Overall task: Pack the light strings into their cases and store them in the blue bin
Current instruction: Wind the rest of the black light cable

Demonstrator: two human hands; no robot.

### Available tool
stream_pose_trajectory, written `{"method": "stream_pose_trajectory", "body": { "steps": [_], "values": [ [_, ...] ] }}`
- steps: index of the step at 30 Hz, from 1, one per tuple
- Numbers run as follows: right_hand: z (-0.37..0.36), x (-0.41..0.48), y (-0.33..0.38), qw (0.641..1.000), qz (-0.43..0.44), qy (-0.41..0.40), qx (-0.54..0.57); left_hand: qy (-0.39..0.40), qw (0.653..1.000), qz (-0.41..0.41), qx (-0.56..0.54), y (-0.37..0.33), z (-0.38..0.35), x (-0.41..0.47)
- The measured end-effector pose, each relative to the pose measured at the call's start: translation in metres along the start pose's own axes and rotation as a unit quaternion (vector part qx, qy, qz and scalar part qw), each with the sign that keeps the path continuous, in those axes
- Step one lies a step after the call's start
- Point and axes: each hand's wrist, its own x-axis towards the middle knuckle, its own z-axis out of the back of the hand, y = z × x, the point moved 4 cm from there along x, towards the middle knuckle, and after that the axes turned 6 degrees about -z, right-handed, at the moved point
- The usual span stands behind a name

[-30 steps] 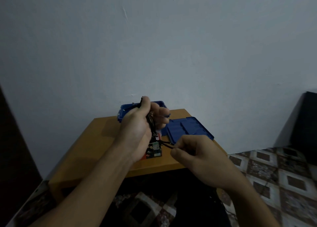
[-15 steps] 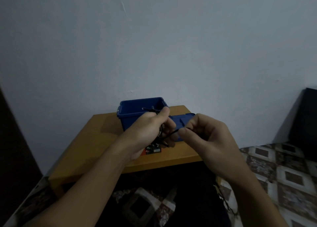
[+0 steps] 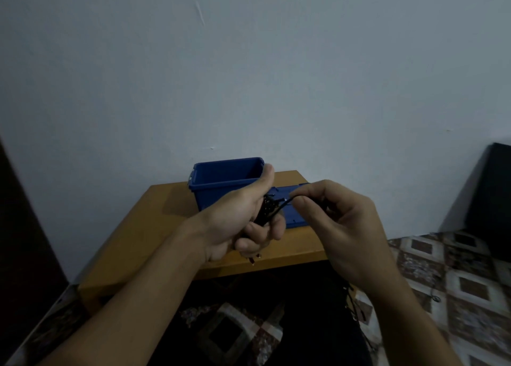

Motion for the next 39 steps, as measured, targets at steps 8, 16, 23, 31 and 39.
{"method": "stream_pose_trajectory", "body": {
  "steps": [8,16,23,31,39],
  "values": [
    [-0.004,-0.001,0.004,0.998,0.047,-0.025,-0.037,0.050,0.998,0.021,0.028,0.000,-0.009,-0.002],
    [-0.007,0.003,-0.013,0.999,-0.034,0.021,0.003,0.186,0.968,-0.003,-0.167,0.000,-0.013,-0.005],
    [-0.012,0.001,-0.028,0.991,-0.097,0.090,0.003,0.182,0.939,-0.096,-0.276,-0.013,-0.015,-0.009],
    [-0.026,-0.005,-0.045,0.962,-0.224,0.110,0.109,0.061,0.923,-0.153,-0.349,-0.023,-0.005,-0.004],
    [-0.032,-0.010,-0.041,0.951,-0.233,0.197,0.050,-0.107,0.909,-0.204,-0.348,-0.029,0.002,-0.003]
  ]
}}
